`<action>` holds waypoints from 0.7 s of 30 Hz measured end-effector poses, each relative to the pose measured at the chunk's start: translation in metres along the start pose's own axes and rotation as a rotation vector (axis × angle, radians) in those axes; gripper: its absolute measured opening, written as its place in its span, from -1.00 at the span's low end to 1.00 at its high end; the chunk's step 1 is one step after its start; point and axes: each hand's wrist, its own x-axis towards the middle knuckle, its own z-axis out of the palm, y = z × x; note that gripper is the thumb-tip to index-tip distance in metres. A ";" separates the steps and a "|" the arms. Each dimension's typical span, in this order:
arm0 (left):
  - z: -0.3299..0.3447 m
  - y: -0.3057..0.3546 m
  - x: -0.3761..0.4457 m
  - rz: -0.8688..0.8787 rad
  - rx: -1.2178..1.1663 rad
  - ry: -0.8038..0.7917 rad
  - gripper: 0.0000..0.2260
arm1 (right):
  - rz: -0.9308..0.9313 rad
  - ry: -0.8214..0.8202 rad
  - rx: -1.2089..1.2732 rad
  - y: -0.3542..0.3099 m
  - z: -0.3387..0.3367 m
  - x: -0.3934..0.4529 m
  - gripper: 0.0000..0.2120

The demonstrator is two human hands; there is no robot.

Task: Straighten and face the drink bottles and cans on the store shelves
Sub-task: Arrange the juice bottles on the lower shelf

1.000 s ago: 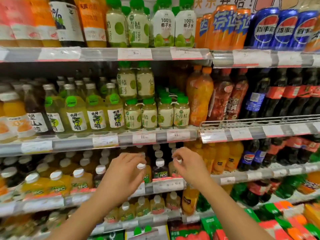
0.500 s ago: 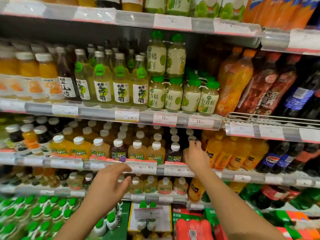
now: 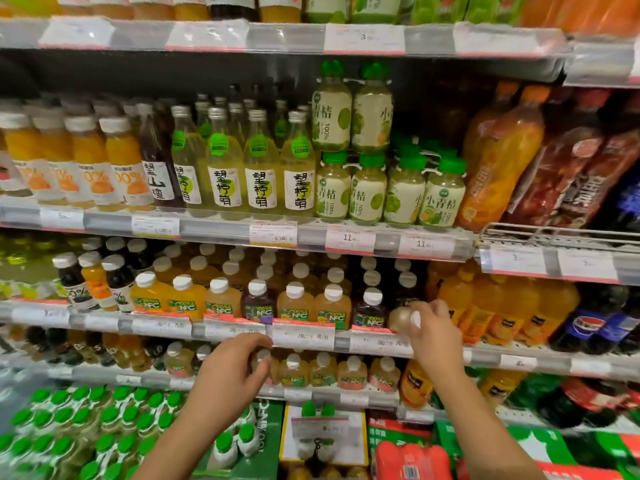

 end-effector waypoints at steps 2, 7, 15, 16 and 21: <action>0.004 0.001 0.008 -0.007 0.002 0.007 -0.79 | 0.007 0.061 0.100 -0.002 -0.014 -0.019 -0.67; 0.014 -0.007 0.042 -0.022 0.043 -0.036 -0.68 | 0.081 0.079 0.287 -0.002 -0.038 -0.075 -0.71; 0.025 -0.041 0.124 -0.174 0.130 0.003 -0.46 | 0.223 -0.164 0.199 0.014 -0.039 -0.123 -0.63; 0.026 -0.043 0.132 -0.192 0.149 -0.010 -0.47 | 0.229 -0.174 0.190 0.012 -0.040 -0.128 -0.62; 0.039 -0.057 0.158 -0.228 0.233 -0.123 -0.52 | 0.144 -0.097 0.251 0.004 -0.036 -0.142 -0.38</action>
